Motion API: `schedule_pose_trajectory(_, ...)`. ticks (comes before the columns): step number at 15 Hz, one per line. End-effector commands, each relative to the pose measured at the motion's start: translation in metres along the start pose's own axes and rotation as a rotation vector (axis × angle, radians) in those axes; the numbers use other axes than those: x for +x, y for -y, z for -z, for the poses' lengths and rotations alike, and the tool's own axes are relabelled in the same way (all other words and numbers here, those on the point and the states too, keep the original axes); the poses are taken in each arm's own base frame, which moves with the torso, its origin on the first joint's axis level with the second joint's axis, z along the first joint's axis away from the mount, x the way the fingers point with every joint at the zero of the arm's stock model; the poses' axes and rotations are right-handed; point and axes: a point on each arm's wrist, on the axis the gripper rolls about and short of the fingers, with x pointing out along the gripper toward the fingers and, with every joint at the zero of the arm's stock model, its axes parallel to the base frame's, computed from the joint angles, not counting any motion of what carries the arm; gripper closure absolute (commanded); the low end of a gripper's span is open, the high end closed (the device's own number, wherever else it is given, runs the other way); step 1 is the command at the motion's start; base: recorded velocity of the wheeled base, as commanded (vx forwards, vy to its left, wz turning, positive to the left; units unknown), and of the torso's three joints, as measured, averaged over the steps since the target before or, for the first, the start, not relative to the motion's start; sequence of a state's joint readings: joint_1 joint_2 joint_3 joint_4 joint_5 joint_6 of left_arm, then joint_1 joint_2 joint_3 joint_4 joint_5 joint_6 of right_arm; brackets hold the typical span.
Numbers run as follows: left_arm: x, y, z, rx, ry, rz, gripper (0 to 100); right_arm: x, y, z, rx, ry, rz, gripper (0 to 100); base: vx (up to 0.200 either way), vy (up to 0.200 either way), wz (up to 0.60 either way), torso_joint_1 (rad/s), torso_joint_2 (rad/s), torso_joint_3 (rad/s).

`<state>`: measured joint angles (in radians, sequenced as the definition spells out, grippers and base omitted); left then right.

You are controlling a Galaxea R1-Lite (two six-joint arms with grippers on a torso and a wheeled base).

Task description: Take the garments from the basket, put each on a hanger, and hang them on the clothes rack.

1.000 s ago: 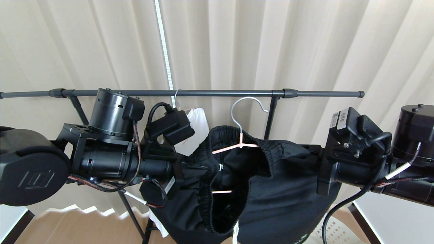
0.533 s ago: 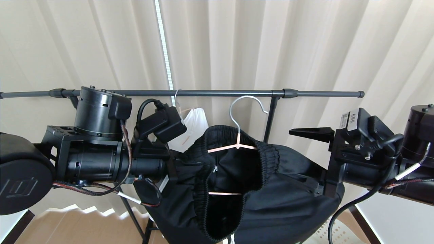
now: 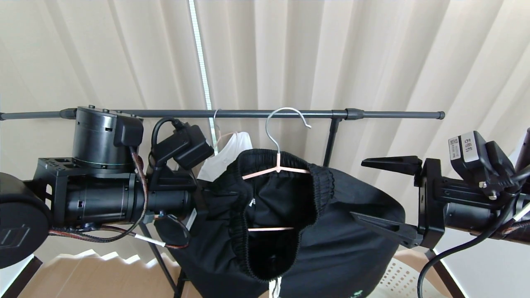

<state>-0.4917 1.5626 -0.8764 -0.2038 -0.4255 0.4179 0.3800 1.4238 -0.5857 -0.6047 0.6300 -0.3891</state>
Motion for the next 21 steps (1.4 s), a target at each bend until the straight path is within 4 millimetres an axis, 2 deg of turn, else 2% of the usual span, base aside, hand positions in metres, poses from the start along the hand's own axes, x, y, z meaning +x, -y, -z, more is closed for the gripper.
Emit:
schedule_pose_trajectory(1,-0.004,-0.001,-0.003,-0.007,0.019,-0.023,100,-0.001,-0.001,0.0,-0.003,0.005,-0.009,0,0.0,0.0,0.0,0.0,0.0,0.0)
schedule_pose_trajectory(3,-0.008,-0.001,-0.005,-0.018,0.035,-0.037,100,-0.002,0.0,-0.001,-0.002,0.016,-0.026,0,0.0,0.0,0.0,0.0,0.0,0.0)
schedule_pose_trajectory(7,-0.019,0.003,-0.008,-0.014,0.055,-0.047,100,-0.019,0.026,0.012,0.055,-0.026,0.103,0,0.0,0.0,0.0,0.0,0.0,0.0)
schedule_pose_trajectory(10,-0.02,0.003,-0.008,-0.013,0.057,-0.048,100,-0.029,0.014,0.027,0.11,-0.068,0.109,0,0.0,0.0,0.0,0.0,0.0,0.0)
schedule_pose_trajectory(12,-0.021,0.003,-0.008,-0.013,0.057,-0.055,100,-0.036,-0.003,0.052,0.177,-0.14,0.091,0,0.0,0.0,0.0,0.0,0.0,0.0)
schedule_pose_trajectory(16,-0.02,0.003,-0.006,-0.021,0.046,-0.064,100,-0.034,-0.005,0.063,0.19,-0.177,0.076,0,0.0,0.0,0.0,0.0,0.0,0.0)
schedule_pose_trajectory(21,-0.024,0.003,-0.006,-0.021,0.051,-0.073,100,-0.017,0.005,0.09,0.218,-0.265,0.046,0,0.0,0.0,0.0,0.0,0.0,0.0)
